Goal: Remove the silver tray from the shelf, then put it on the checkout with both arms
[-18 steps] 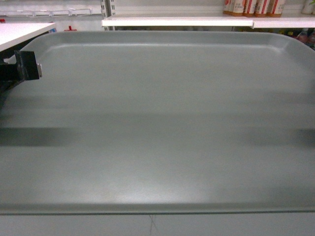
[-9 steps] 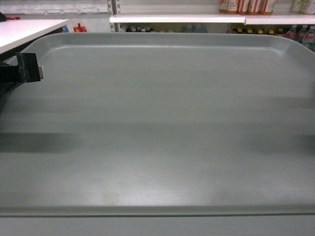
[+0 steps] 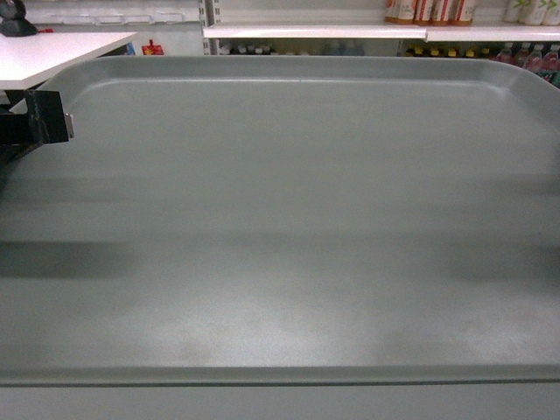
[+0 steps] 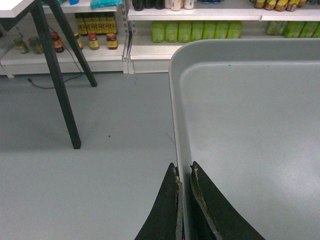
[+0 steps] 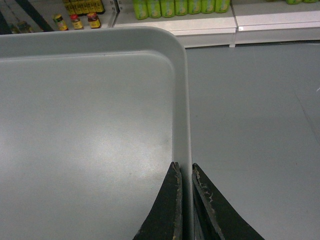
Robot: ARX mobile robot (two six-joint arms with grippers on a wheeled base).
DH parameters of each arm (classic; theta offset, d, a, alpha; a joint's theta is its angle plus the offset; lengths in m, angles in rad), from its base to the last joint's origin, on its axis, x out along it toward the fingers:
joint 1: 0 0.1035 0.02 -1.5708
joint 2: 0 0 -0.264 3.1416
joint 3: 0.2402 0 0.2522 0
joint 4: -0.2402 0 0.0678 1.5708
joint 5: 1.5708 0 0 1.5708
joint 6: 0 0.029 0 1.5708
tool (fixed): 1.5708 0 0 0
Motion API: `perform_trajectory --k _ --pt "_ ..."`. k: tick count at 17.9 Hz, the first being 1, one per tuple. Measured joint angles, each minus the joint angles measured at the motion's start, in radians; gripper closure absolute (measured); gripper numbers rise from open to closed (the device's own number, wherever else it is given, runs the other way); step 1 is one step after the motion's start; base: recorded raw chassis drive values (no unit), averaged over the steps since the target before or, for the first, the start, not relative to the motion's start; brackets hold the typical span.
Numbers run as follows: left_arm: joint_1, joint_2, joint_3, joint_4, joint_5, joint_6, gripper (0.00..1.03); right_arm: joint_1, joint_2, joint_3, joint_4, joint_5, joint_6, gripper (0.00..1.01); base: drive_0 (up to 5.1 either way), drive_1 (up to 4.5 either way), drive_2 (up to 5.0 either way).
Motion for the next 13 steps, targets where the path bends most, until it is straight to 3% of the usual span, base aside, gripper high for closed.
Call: perform_trajectory --k 7,13 --pt "0.0 0.002 0.0 0.001 0.0 0.0 0.99 0.0 0.0 0.0 0.002 0.0 0.0 0.98 0.0 0.0 0.0" --pt "-0.002 0.004 0.0 0.001 0.001 -0.001 0.99 -0.005 0.0 0.0 0.002 -0.002 0.0 0.98 -5.0 2.4 2.4"
